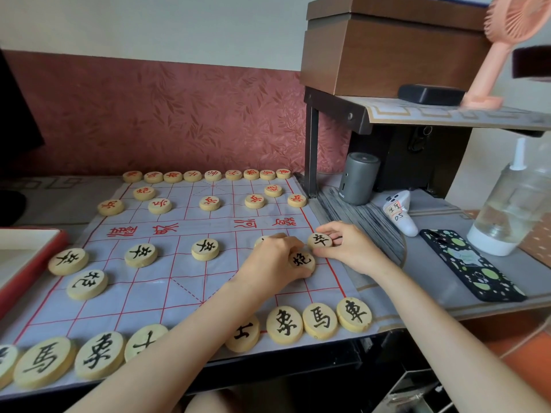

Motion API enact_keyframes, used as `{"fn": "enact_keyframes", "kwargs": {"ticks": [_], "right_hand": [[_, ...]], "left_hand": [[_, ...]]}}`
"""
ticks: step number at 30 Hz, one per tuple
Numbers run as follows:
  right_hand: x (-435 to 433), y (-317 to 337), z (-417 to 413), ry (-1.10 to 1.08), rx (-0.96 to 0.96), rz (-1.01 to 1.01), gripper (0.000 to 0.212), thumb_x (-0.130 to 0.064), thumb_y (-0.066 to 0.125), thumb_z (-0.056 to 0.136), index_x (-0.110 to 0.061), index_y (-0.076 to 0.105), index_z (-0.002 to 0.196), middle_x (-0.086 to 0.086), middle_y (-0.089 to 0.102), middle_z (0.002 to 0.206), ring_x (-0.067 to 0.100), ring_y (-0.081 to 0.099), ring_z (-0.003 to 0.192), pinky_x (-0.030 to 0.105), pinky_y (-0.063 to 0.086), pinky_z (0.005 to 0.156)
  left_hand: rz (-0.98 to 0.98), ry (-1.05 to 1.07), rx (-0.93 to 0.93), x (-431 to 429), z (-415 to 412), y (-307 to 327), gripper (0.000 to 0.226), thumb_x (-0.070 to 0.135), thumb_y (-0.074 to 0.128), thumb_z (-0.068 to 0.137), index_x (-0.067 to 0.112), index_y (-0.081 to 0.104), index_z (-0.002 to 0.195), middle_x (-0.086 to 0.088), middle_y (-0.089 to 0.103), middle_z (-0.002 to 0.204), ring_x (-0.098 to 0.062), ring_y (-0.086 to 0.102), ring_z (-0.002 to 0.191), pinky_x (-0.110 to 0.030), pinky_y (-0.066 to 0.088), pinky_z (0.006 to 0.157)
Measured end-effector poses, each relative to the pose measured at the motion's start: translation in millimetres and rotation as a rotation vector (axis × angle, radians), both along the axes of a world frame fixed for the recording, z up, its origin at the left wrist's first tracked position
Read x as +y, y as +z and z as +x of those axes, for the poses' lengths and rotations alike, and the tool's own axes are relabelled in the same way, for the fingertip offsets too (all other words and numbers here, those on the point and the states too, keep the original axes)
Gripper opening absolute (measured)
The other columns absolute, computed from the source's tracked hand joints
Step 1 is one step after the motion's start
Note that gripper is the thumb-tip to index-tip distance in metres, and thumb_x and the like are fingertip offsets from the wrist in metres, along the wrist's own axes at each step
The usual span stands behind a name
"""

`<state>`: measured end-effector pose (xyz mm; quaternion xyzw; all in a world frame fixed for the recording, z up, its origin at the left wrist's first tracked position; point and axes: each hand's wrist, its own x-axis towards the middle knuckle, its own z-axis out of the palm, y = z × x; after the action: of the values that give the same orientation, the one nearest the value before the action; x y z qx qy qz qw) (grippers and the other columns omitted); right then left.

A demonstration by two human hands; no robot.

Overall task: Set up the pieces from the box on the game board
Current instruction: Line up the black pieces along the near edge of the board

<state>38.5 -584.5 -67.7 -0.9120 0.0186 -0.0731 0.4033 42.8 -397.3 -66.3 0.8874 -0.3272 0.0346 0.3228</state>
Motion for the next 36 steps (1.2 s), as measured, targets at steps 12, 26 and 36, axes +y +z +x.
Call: {"fn": "enact_keyframes", "kwargs": {"ticks": [12,26,36], "right_hand": [[0.7,-2.2,-2.3,-0.017,-0.007,0.015,0.048,-0.016,0.078,0.073,-0.015,0.06,0.118,0.002,0.061,0.116,0.009,0.057,0.097,0.02,0.044,0.084],[3.0,-2.1,-6.3,-0.034,-0.037,-0.013,0.044,-0.019,0.077,0.075,-0.014,0.06,0.116,0.001,0.06,0.112,0.0,0.054,0.087,0.007,0.041,0.069],[3.4,-4.5,-6.0,-0.027,-0.042,-0.007,0.047,-0.019,0.077,0.075,-0.014,0.059,0.117,0.004,0.059,0.115,0.006,0.056,0.093,0.01,0.042,0.075]], "left_hand": [[0.021,-0.094,-0.005,2.8,3.9,-2.9,0.049,0.023,0.066,0.081,0.016,0.052,0.127,-0.004,0.058,0.123,-0.017,0.055,0.11,-0.024,0.045,0.093],[0.007,-0.098,-0.007,4.3,4.3,-6.6,0.047,0.023,0.066,0.081,0.016,0.053,0.126,-0.004,0.058,0.12,-0.016,0.055,0.108,-0.027,0.046,0.094],[-0.001,-0.129,-0.04,4.7,2.3,-5.7,0.041,0.021,0.065,0.082,0.017,0.057,0.122,-0.003,0.06,0.116,-0.015,0.055,0.106,-0.021,0.044,0.092]]}}
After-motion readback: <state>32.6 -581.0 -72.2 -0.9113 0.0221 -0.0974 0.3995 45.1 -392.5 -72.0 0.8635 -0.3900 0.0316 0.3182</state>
